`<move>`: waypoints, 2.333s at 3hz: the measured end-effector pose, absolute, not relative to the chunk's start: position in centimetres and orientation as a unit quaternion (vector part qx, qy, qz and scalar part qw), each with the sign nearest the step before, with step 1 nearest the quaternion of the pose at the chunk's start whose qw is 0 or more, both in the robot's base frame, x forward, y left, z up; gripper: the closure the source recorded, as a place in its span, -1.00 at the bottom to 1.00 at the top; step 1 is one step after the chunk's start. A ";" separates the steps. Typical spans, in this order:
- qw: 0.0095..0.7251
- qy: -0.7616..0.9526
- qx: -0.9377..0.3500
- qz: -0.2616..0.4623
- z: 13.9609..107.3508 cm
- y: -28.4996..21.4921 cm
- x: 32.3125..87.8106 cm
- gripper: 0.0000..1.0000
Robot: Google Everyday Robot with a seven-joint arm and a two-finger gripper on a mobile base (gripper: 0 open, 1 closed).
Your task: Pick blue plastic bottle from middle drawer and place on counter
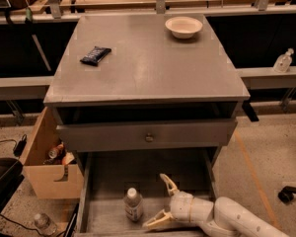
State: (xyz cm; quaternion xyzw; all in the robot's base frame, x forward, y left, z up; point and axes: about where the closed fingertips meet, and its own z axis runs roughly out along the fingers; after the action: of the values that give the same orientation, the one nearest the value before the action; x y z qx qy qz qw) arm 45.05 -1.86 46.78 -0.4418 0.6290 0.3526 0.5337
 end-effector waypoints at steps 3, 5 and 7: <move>0.514 0.624 -0.480 0.339 48.6 4.2 44.7 -1.00; 0.489 0.627 -0.485 0.364 47.2 6.0 44.8 -0.74; 0.494 0.610 -0.462 0.413 45.7 6.3 44.8 0.19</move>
Offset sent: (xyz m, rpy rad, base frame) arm -0.0028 0.0717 0.0275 -0.0867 -0.0448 0.0600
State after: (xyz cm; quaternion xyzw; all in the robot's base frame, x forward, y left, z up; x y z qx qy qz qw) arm 44.77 6.27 45.71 -0.4620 0.6103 0.4128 0.4936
